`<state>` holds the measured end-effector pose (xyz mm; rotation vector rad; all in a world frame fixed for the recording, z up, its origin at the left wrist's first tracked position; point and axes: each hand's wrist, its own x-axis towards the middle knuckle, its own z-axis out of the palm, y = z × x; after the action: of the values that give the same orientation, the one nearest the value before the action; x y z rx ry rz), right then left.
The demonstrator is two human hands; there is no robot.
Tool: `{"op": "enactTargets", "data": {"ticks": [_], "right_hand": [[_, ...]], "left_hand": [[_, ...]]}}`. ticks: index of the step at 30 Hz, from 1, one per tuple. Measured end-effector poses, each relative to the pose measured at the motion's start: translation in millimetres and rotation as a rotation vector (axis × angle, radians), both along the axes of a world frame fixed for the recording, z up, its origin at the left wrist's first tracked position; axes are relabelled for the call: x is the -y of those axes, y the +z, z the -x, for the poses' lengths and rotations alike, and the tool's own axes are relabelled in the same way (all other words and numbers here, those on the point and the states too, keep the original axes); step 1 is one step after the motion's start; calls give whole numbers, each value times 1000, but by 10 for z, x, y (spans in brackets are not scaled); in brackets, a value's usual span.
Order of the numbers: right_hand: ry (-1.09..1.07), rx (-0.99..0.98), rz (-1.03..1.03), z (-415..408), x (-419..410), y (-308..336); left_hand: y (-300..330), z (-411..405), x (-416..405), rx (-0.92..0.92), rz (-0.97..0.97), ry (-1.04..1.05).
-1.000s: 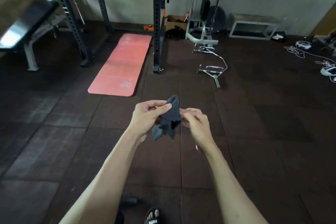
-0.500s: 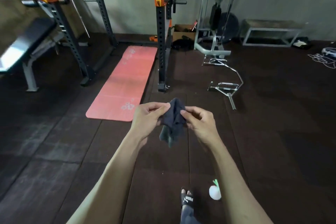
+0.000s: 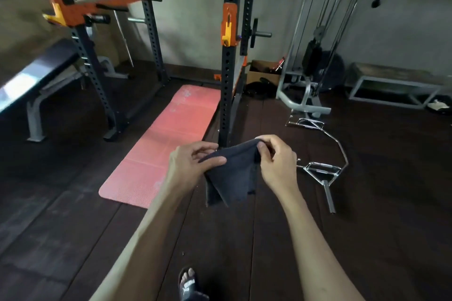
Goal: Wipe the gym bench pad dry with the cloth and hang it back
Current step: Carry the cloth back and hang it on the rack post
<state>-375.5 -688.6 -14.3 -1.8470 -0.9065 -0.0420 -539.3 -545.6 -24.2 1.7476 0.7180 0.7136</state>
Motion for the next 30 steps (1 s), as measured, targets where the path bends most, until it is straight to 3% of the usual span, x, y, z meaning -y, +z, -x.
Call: {"op": "enactTargets", "data": {"ticks": [5, 14, 20, 30], "right_hand": [[26, -51, -24, -795, -984, -10], [67, -68, 4, -2057, -2641, 343], [-19, 92, -21, -3059, -3661, 420], [130, 79, -114, -4561, -5156, 652]], "left_hand": [[-63, -863, -1072, -84, -205, -21], [398, -2316, -2870, 32, -385, -60], [595, -3230, -3736, 153, -452, 31], [717, -4805, -4951, 198, -544, 274]]}}
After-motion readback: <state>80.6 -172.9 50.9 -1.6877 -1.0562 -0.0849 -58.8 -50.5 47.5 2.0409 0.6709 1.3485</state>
